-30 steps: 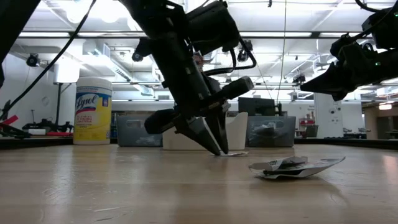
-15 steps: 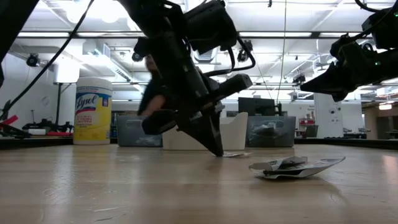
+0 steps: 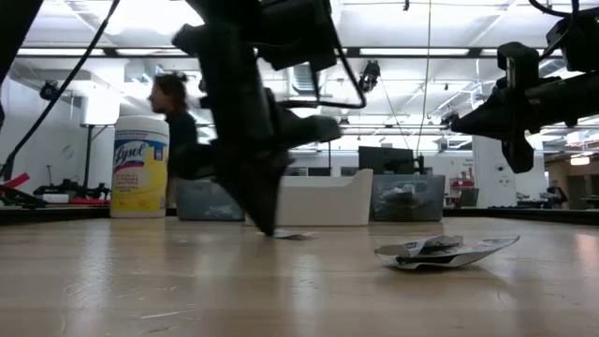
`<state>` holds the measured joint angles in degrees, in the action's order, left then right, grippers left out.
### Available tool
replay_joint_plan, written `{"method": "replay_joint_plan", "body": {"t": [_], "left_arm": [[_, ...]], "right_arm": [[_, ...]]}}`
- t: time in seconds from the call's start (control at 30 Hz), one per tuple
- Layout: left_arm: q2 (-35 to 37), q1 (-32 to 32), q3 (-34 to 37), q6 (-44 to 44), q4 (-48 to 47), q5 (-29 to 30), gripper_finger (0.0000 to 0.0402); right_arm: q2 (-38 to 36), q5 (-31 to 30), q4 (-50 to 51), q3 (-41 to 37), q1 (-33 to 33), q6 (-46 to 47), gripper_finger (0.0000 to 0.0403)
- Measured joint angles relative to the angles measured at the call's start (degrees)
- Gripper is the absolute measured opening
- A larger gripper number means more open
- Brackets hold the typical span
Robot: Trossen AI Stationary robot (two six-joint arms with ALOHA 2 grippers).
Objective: Pick & Place First Aid Supplies
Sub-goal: Put the orange ointment pack into the white bin
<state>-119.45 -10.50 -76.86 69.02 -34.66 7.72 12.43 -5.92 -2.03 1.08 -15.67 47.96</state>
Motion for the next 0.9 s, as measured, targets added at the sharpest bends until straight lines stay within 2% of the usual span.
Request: {"method": "replay_joint_plan", "body": {"t": [0.3, 0.47, 0.63, 0.8, 0.9], "left_arm": [[6.94, -0.98, 0.46, 0.59, -11.67, 6.38, 0.0001], [8.58, -0.87, 0.68, -3.09, -12.12, 7.24, 0.0002], [8.93, -0.85, 0.66, -4.17, -10.94, 7.22, 0.0015], [12.87, -0.92, 0.17, -11.02, -8.78, 7.31, 0.0033], [16.89, -0.93, 0.30, -17.02, -8.80, 8.50, 0.0043]], "right_arm": [[0.07, 0.01, 0.05, 0.00, 0.00, 1.34, 0.0008], [0.09, 0.40, 0.16, -0.01, 0.01, 1.30, 0.0008], [0.09, 8.04, -0.16, -0.01, 0.01, -1.37, 0.0008], [0.07, 19.95, -8.70, 0.44, 0.37, -12.33, 0.0009], [1.07, 20.98, -8.92, 4.49, 1.63, -16.53, 0.0009]]}}
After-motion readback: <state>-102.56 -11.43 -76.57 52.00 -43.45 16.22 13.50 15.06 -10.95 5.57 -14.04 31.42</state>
